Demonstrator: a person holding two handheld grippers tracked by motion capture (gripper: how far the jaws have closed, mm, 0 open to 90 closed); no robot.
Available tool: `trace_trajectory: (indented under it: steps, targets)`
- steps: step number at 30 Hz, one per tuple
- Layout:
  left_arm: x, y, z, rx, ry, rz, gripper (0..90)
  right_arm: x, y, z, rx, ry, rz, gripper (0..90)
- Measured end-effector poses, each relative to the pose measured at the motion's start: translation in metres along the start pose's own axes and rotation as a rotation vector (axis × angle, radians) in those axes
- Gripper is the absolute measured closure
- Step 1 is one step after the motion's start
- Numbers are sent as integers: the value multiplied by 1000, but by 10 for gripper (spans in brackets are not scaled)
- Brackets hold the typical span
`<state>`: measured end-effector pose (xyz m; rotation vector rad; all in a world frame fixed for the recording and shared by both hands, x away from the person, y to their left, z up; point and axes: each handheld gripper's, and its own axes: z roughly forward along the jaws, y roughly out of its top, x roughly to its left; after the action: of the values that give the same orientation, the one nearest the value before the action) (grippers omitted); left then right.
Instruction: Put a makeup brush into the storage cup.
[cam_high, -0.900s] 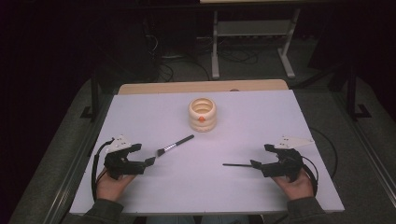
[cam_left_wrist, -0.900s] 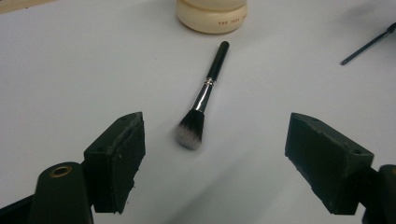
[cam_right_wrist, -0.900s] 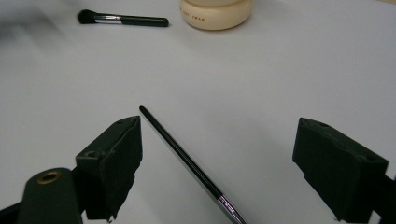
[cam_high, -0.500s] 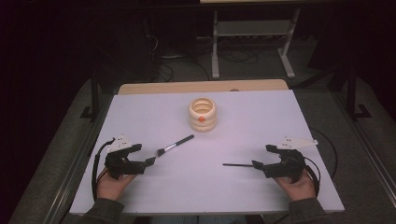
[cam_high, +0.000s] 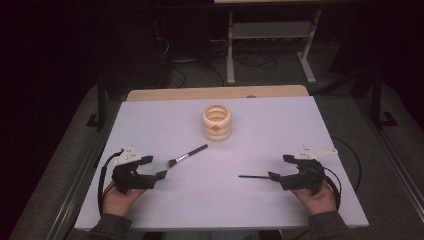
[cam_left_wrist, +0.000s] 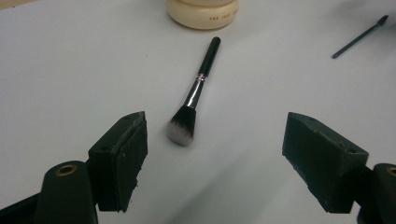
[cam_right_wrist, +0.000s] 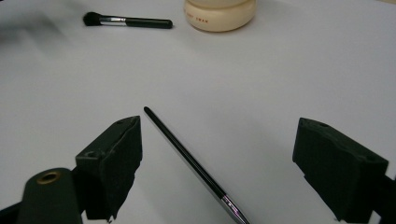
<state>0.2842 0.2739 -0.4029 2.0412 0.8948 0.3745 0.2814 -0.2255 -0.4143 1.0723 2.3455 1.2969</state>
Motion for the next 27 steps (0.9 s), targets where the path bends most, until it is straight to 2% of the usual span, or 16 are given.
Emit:
trace_trajectory:
  steps: [4, 5, 8, 14, 15, 18, 19, 22, 23, 27]
  targets:
    - [-2, 2, -2, -10, -9, -6, 233, 3, 0, 0, 14, 0, -6, 146]
    - [-2, 4, -3, -4, -11, 7, 234, 3, 0, -1, 13, -3, -15, 146]
    - [-3, 6, -4, -5, -12, 7, 237, 3, 1, -2, 8, -5, -7, 146]
    - [0, 13, -1, 23, -29, 18, 240, 2, 1, -1, 5, -2, 4, 146]
    - [0, 16, 0, 34, -32, 44, 255, 3, 2, -1, 7, -1, -1, 146]
    - [0, 20, 2, 37, -34, 51, 268, 4, 2, -1, 0, 10, -3, 146]
    - [2, 26, 6, 55, -38, 68, 268, 5, 3, -1, -3, 14, -2, 146]
    - [3, 32, 9, 70, -43, 85, 268, 5, 4, -1, -3, 18, -4, 147]
    - [5, 39, 14, 87, -50, 102, 270, 5, 5, 0, 0, 23, -11, 146]
    - [9, 49, 21, 112, -71, 116, 285, 5, 5, 0, 5, 30, -10, 146]
